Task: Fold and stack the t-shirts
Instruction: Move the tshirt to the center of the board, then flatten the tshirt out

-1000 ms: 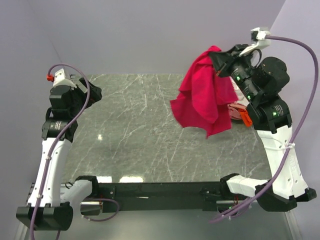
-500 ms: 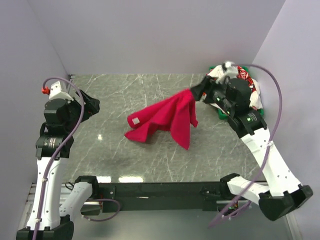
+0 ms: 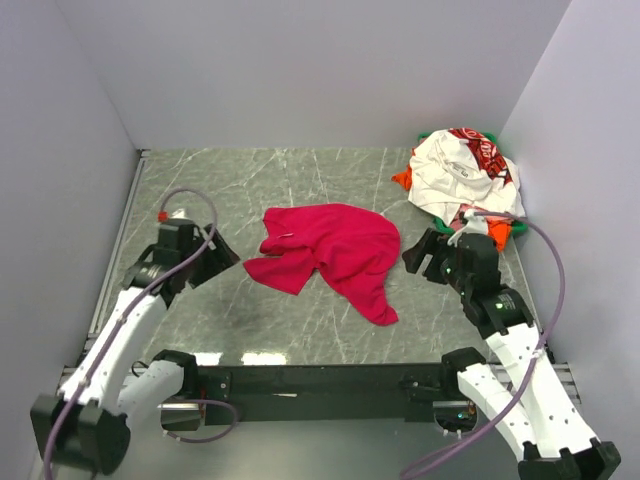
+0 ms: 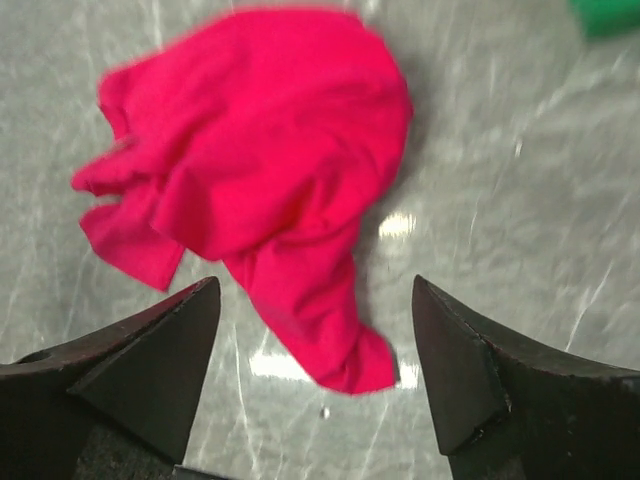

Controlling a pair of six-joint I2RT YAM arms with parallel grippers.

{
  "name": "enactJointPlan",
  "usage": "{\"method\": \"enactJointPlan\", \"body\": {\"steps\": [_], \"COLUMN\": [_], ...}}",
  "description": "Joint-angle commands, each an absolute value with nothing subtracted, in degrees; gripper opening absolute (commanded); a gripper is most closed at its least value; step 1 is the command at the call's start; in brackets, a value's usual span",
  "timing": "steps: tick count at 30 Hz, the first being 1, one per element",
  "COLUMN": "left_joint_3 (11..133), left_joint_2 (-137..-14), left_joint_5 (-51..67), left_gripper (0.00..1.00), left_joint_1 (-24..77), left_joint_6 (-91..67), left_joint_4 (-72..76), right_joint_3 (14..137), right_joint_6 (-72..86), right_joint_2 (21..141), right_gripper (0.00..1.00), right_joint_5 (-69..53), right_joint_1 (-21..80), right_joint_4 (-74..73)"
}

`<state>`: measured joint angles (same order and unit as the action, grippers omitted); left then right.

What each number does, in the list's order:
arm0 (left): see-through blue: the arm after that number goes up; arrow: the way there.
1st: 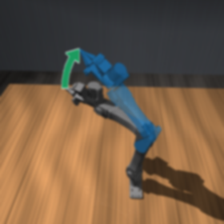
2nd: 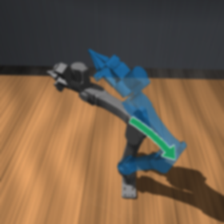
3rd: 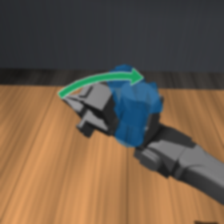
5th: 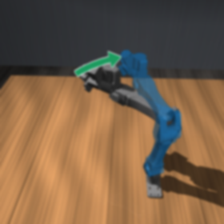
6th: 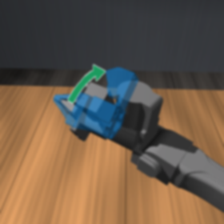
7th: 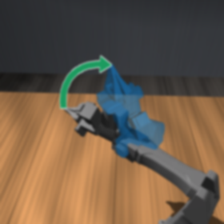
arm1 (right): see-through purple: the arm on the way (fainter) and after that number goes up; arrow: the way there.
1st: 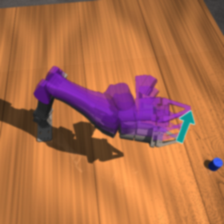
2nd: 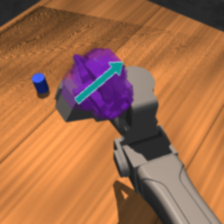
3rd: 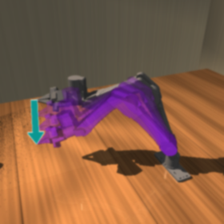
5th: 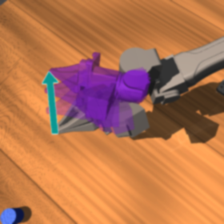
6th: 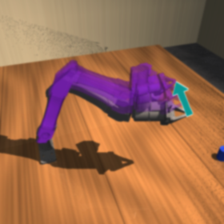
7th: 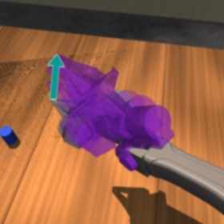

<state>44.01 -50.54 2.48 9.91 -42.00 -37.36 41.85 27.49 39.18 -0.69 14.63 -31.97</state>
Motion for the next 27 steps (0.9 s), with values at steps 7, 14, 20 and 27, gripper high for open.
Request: {"method": "enactJointPlan", "body": {"steps": [7, 14, 20, 27], "left_joint_3": [45.61, 46.93, 50.89, 51.68], "left_joint_2": [-65.91, -75.14, -83.14, -89.46], "left_joint_5": [-3.95, -3.52, -3.51, -2.46], "left_gripper": [0.73, 0.63, 0.58, 0.54], "left_joint_1": [15.64, 15.64, 15.64, 15.64], "left_joint_6": [-43.68, -39.56, -37.27, -35.60], "left_joint_4": [-30.85, -26.02, -24.35, -22.24], "right_joint_3": [34.63, 29.89, 27.42, 26.63], "right_joint_6": [33.13, 36.30, 37.79, 37.79], "right_joint_2": [37.97, 32.61, 28.57, 28.65], "right_gripper": [0.82, 0.81, 0.80, 0.80], "right_joint_5": [-5.71, -6.68, -6.33, -6.77], "right_joint_1": [14.59, 14.77, 14.76, 14.85], "right_joint_4": [-29.27, -30.06, -32.34, -32.26]}}
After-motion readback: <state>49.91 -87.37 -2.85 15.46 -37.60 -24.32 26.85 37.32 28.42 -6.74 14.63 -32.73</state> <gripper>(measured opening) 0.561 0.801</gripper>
